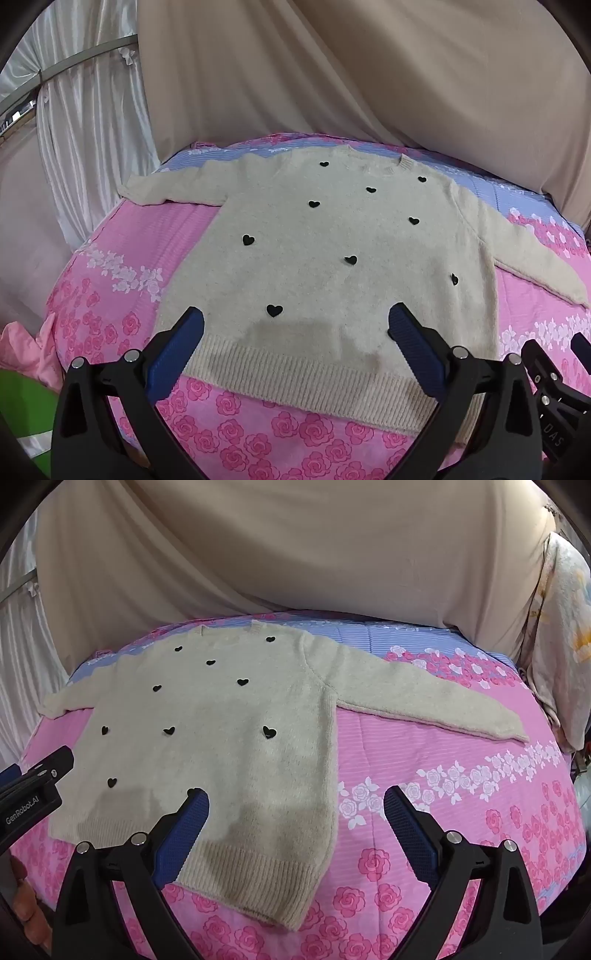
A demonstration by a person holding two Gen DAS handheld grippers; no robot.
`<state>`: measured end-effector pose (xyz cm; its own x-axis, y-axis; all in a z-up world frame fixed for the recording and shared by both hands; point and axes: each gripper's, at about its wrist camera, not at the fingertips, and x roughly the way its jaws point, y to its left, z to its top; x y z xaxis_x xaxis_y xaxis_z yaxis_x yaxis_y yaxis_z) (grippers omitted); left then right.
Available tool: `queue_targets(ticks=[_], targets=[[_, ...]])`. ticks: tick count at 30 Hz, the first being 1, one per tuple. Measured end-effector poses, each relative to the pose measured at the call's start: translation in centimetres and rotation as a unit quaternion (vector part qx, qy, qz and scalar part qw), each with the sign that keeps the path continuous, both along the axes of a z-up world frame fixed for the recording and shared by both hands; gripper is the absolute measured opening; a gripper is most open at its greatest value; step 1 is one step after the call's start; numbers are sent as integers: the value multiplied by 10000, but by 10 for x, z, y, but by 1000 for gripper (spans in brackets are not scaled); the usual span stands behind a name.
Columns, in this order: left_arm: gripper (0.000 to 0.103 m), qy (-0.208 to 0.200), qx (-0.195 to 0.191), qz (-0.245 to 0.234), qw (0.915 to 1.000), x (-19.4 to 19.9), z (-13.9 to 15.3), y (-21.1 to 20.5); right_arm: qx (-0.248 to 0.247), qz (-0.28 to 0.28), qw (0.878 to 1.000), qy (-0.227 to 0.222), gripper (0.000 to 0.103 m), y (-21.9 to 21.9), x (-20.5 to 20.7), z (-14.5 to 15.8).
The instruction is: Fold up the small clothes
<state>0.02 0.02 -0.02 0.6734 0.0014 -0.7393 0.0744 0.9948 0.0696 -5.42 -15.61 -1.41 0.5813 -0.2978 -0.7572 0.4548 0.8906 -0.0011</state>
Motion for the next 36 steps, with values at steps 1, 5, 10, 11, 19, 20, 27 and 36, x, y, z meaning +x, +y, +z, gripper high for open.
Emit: queue_targets(ticks=[1, 5, 10, 11, 19, 20, 27, 36], targets=[[98, -6, 18, -13, 10000, 0, 0, 0, -2, -4, 10000, 4, 94, 0, 0, 0], [98, -5, 18, -21, 10000, 0, 0, 0, -43, -13, 10000, 35, 94, -1, -1, -1], [98, 5, 43, -2, 10000, -3, -4, -2, -12, -46, 10000, 31, 94, -2, -5, -2], [98, 16, 39, -2, 10000, -3, -5, -2, -13, -39, 10000, 30, 94, -1, -5, -2], [98, 43, 75, -47, 10000, -5, -6, -5, -7, -31, 10000, 43, 94, 0, -4, -1], [98, 48, 82, -46, 9999, -5, -6, -6, -4, -29, 10000, 42, 94, 0, -4, -1], [98, 90, 98, -11, 9999, -4, -7, -7, 9, -23, 10000, 48, 94, 0, -6, -2], [98, 123, 101, -61, 9999, -5, -11, -7, 44, -14, 9999, 99, 94, -1, -7, -6]])
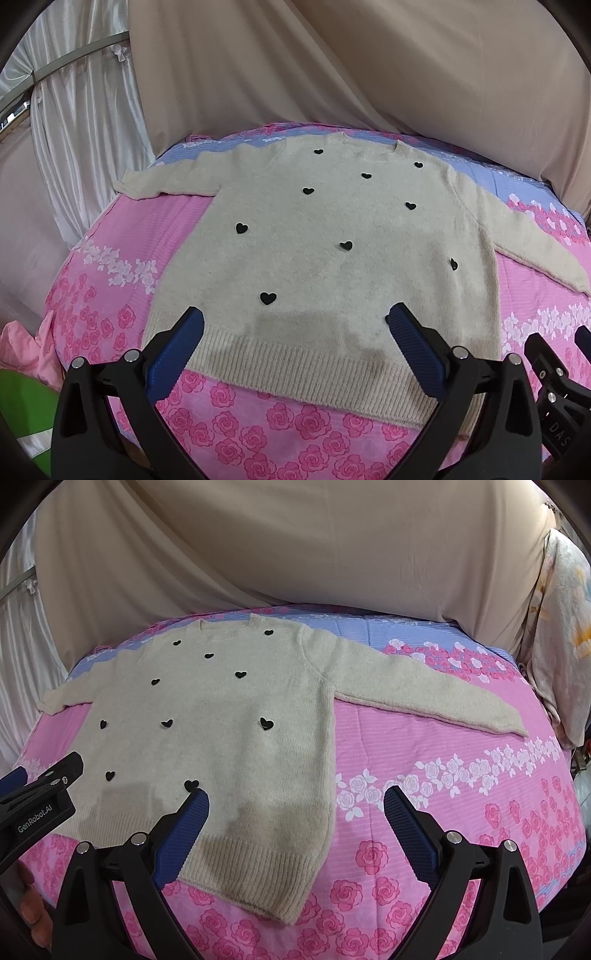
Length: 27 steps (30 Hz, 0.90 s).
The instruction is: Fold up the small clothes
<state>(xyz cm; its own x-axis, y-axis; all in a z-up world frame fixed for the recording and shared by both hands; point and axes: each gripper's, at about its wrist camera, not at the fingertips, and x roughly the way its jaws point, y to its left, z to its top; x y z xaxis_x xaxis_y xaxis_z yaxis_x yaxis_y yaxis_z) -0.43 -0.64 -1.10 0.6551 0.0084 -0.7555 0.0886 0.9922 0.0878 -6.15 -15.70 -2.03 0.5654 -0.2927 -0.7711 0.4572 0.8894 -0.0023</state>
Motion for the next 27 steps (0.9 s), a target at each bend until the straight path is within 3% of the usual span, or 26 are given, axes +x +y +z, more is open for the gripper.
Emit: queue_targets(ticks=[27], targets=[[98, 108, 41, -44, 9999, 0, -8, -3, 79, -32, 9999, 90, 94, -2, 2, -6]])
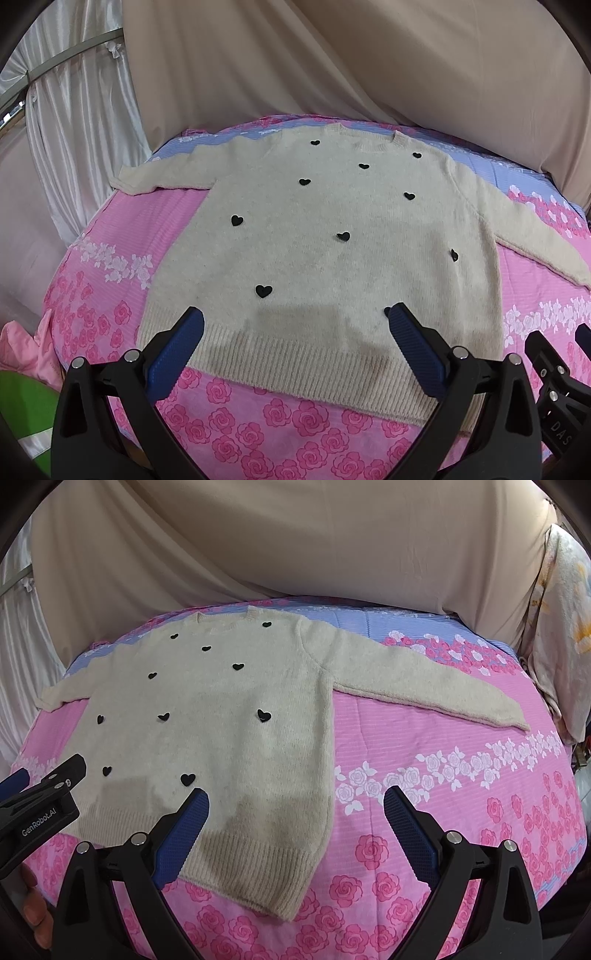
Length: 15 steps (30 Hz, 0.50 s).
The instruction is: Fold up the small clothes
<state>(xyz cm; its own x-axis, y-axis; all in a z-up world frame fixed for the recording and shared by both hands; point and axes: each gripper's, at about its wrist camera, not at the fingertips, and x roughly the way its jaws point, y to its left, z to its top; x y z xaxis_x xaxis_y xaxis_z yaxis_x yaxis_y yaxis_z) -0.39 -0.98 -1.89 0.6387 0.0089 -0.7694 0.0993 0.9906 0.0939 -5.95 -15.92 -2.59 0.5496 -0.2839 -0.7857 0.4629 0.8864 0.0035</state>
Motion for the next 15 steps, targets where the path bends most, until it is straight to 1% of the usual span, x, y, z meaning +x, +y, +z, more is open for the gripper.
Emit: queue_targets(ticks=[15], targets=[[98, 12, 35, -25, 10000, 0, -2, -4, -3, 4, 10000, 2, 94, -1, 1, -1]])
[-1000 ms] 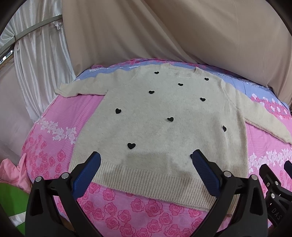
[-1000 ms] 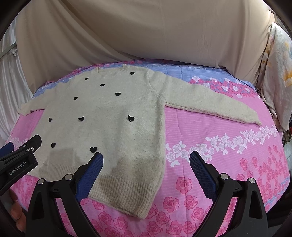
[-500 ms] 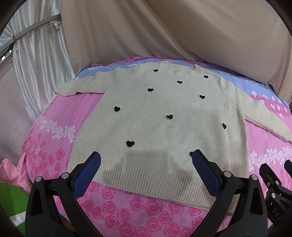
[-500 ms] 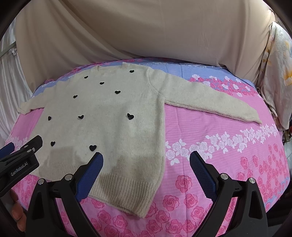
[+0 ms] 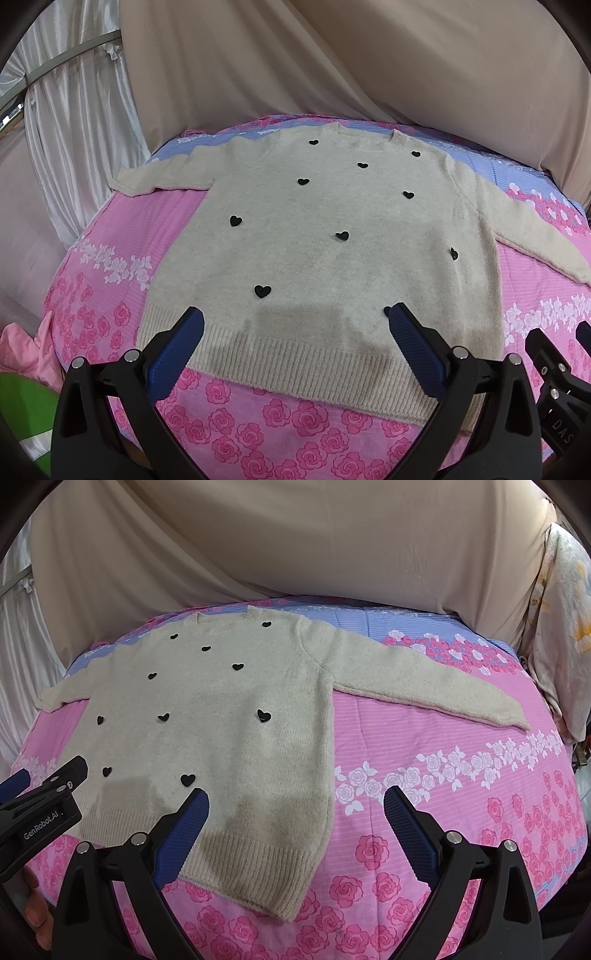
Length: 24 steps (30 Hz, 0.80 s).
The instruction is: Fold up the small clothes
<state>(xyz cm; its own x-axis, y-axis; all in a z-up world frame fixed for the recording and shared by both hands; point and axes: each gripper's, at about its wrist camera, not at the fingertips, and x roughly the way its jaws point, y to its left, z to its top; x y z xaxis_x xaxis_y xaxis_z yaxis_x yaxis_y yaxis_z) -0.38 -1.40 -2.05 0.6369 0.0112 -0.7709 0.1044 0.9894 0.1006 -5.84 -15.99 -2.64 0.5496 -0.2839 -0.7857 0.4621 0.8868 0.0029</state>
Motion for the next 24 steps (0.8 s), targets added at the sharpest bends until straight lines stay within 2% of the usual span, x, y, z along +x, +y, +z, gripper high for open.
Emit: queue_targets(ticks=[24], targets=[[98, 76, 47, 1, 10000, 9, -3, -4, 72, 32, 9999, 97, 94, -4, 12, -4]])
